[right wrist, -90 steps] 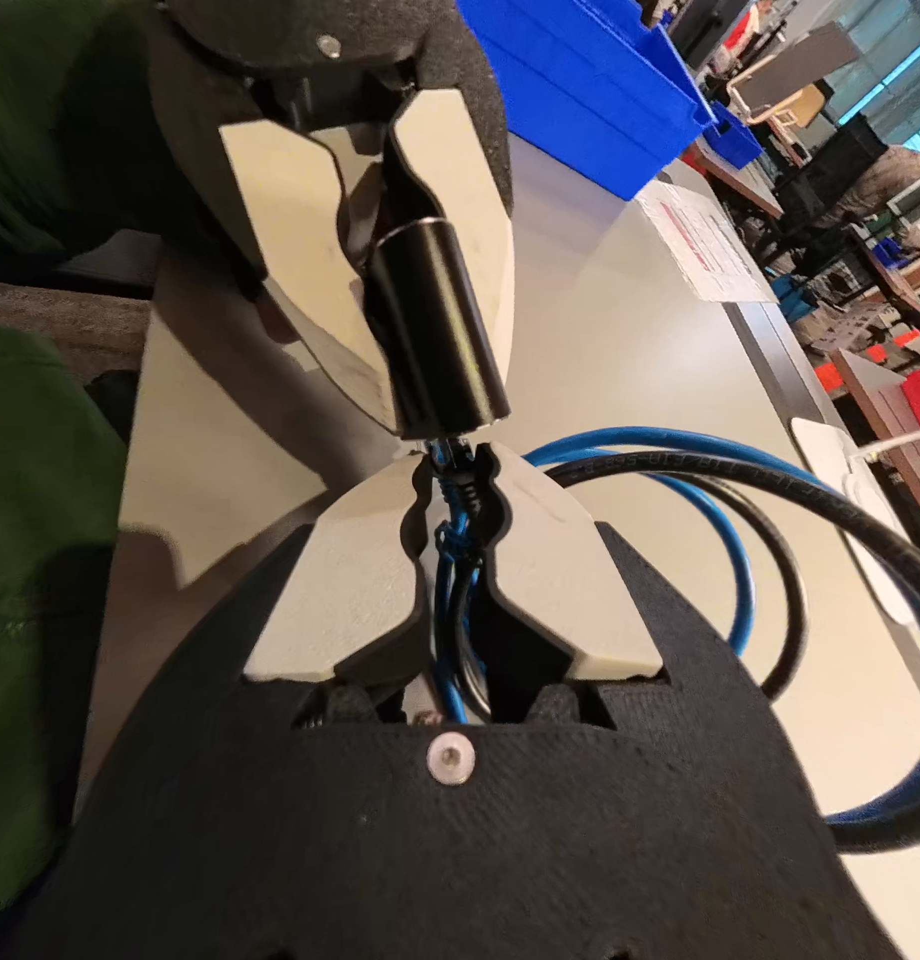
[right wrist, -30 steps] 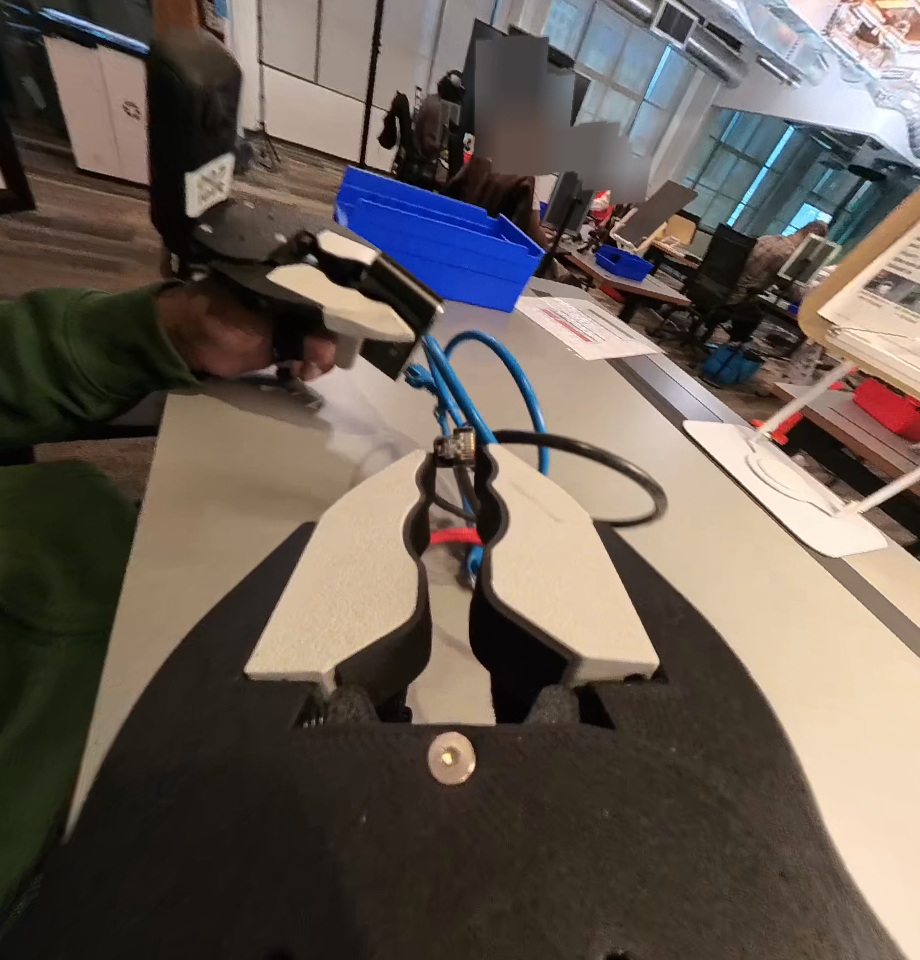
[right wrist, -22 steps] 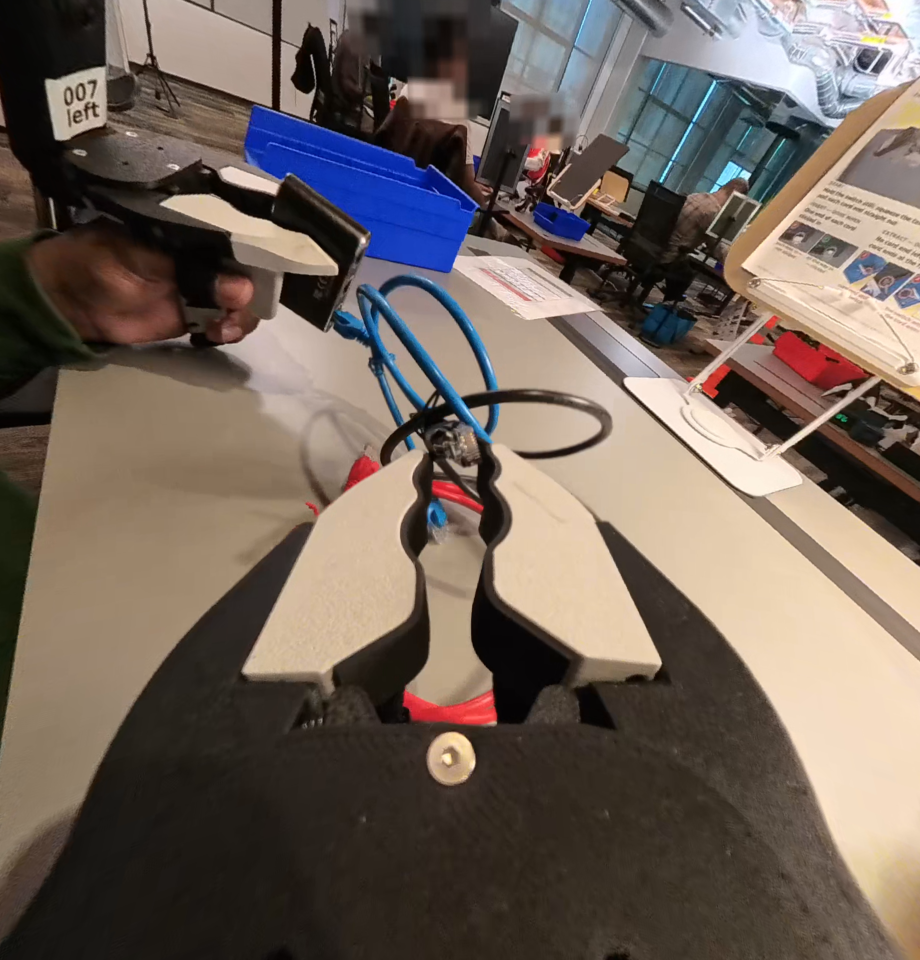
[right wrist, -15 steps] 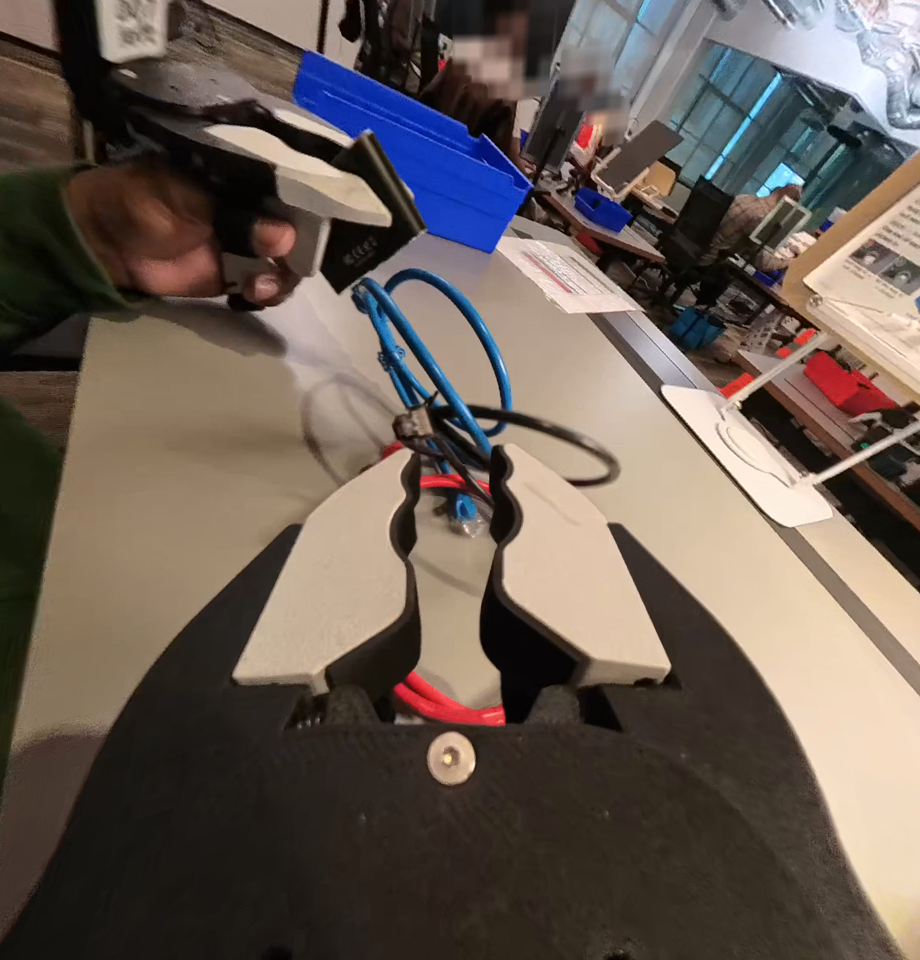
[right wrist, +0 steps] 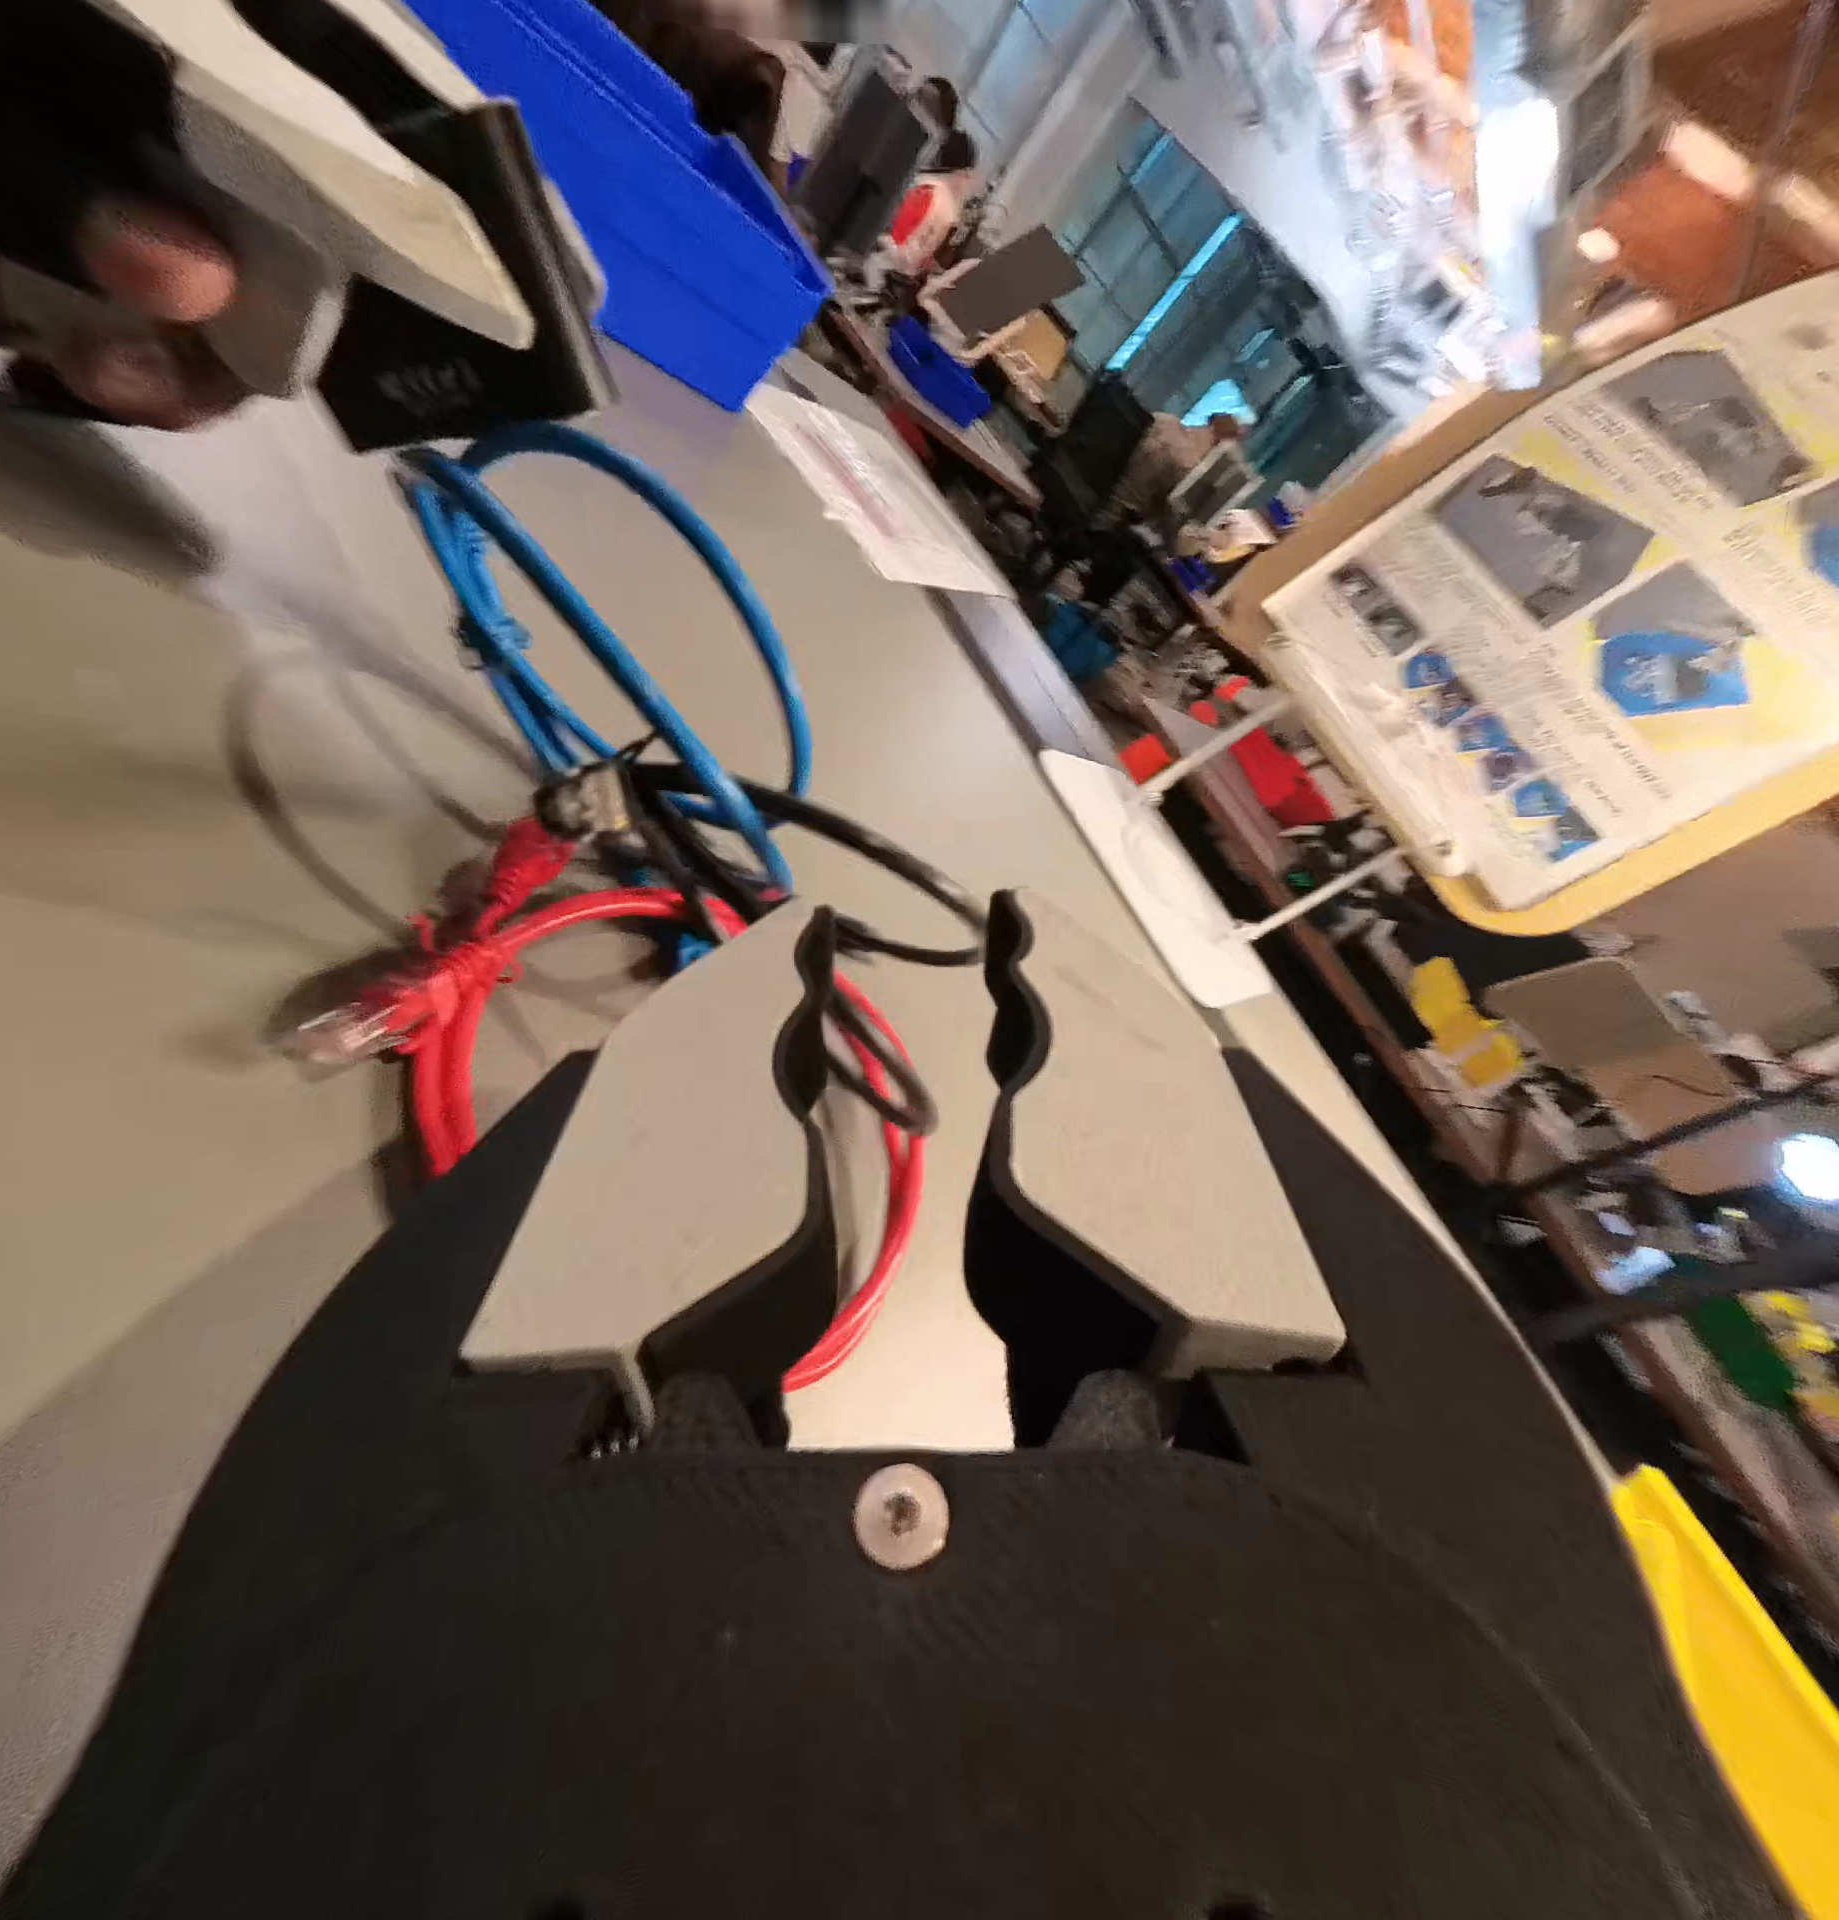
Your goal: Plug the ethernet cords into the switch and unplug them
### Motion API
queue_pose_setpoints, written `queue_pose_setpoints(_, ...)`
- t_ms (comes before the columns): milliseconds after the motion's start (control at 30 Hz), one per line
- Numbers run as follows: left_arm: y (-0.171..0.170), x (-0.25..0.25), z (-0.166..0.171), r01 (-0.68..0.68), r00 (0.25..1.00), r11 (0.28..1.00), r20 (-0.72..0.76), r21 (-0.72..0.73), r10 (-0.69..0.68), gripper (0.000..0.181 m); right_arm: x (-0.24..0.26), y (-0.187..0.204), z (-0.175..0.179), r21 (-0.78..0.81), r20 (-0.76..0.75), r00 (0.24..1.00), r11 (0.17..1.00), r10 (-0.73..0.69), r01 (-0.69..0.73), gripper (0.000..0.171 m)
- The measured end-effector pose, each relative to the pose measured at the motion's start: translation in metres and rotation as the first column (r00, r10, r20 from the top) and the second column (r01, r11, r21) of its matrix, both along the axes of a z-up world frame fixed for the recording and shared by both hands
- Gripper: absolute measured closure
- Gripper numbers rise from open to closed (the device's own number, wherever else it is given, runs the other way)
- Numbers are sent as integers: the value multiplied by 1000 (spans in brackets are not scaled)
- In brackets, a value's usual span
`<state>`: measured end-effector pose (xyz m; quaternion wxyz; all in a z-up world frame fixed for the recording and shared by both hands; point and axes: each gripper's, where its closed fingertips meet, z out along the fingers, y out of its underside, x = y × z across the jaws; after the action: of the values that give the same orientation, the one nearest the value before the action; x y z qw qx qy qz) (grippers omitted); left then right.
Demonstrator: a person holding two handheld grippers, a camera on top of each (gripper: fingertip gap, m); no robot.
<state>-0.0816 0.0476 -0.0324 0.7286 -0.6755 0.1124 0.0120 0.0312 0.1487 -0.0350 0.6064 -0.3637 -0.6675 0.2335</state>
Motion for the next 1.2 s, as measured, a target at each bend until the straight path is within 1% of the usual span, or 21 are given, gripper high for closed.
queue_pose_setpoints(67, 0, 2, 0, 8, 1000, 1000, -15, 0, -8, 154, -3, 8, 19, 44, -102, 992, 996, -77, 82, 151)
queue_pose_setpoints(133, 0, 4, -1, 12, 1000, 1000, -26, -4, -12, 154, -3, 16, 46, 26, -209, 970, 991, -121, 129, 156)
queue_pose_setpoints(200, 1, 6, -2, 13, 999, 1000, -42, -6, -13, 154, -10, 17, 59, 21, -223, 969, 993, -110, 117, 155)
queue_pose_setpoints(233, 1, 7, -2, 13, 999, 1000, -51, -5, -13, 154, -15, 15, 57, 31, -192, 976, 994, -100, 108, 153)
queue_pose_setpoints(267, 0, 8, -2, 14, 998, 1000, -61, -3, -15, 154, -23, 13, 47, 43, -128, 988, 995, -86, 92, 147)
queue_pose_setpoints(333, 0, 10, -3, 17, 997, 1000, -73, -1, -17, 154, -35, 10, 16, 102, 35, 997, 993, -68, 64, 139)
queue_pose_setpoints(367, 0, 10, -3, 19, 997, 1000, -75, -2, -19, 154, -38, 11, 3, 152, 82, 993, 986, -79, 66, 138)
queue_pose_setpoints(400, 0, 10, -3, 19, 997, 1000, -74, -3, -19, 154, -39, 13, -3, 184, 93, 992, 980, -90, 72, 141)
queue_pose_setpoints(433, 1, 9, -3, 19, 997, 1000, -72, -4, -19, 154, -39, 11, -5, 179, 96, 992, 982, -81, 62, 141)
queue_pose_setpoints(533, 0, 10, -3, 22, 997, 1000, -72, -5, -22, 154, -38, 1, -4, 89, 73, 997, 996, -3, -4, 140)
queue_pose_setpoints(633, 1, 11, -4, 23, 996, 1000, -84, -7, -23, 154, -31, 6, 0, 121, 77, 997, 993, -17, 8, 138)
queue_pose_setpoints(700, 1, 12, -4, 23, 996, 1000, -90, -7, -24, 154, -28, -1, 0, 92, 98, 995, 995, 34, -43, 136)
queue_pose_setpoints(767, 1, 12, -5, 23, 995, 1000, -93, -8, -24, 154, -25, -8, -9, 92, 157, 985, 992, 75, -90, 133)
queue_pose_setpoints(933, 1, 15, -6, 30, 994, 999, -109, -14, -31, 154, -26, 0, -36, 197, 314, 950, 978, 9, -75, 128)
queue_pose_setpoints(967, 1, 16, -7, 33, 992, 999, -118, -21, -36, 154, -27, 1, -41, 248, 330, 944, 966, -16, -71, 129)
queue_pose_setpoints(1000, 2, 18, -9, 36, 991, 999, -131, -27, -39, 154, -28, 3, -47, 299, 346, 937, 952, -40, -70, 134)
queue_pose_setpoints(1033, 3, 19, -10, 35, 989, 999, -145, -33, -40, 154, -29, 7, -53, 339, 356, 932, 939, -71, -58, 143)
queue_pose_setpoints(1067, 3, 20, -12, 32, 987, 999, -159, -39, -38, 154, -30, 13, -57, 370, 360, 926, 928, -115, -29, 156)
queue_pose_setpoints(1100, 4, 21, -13, 30, 985, 999, -169, -45, -38, 154, -31, 20, -59, 394, 357, 921, 919, -157, 4, 164)
queue_pose_setpoints(1133, 5, 22, -14, 30, 983, 998, -177, -51, -39, 154, -31, 26, -57, 398, 350, 918, 917, -187, 35, 166)
queue_pose_setpoints(1200, 6, 22, -17, 23, 980, 998, -197, -62, -35, 154, -30, 29, -45, 345, 304, 933, 935, -195, 83, 167)
